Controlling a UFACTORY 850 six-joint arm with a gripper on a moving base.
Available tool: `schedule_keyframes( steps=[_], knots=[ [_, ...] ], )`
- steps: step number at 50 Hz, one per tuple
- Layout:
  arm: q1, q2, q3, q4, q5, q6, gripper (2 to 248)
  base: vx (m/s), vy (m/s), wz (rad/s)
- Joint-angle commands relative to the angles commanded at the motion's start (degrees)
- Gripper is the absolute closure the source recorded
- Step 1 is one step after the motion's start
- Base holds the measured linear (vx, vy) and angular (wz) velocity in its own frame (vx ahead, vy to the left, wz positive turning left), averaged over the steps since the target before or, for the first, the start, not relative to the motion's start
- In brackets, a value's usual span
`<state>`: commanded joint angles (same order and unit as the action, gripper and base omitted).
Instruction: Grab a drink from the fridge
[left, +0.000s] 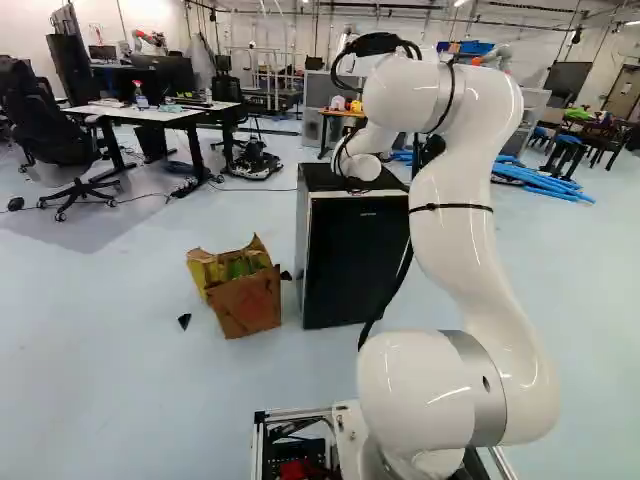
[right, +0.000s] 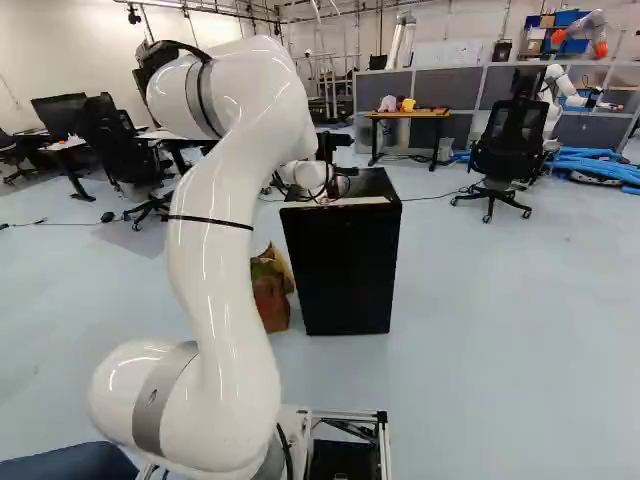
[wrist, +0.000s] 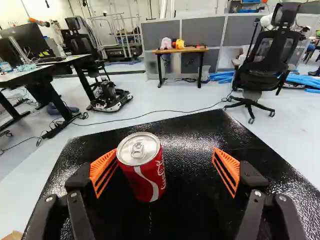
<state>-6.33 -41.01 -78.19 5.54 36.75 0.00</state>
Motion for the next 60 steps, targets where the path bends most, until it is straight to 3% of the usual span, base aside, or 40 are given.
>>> schedule_keyframes(
  steps=[27,60],
  knots=[
    [0.09,-1.82,-2.51,0.00,0.00,0.00,3,0.000,0.000,0.000],
    [0.38,-1.77,-2.45,0.00,0.00,0.00,3,0.000,0.000,0.000]
  ],
)
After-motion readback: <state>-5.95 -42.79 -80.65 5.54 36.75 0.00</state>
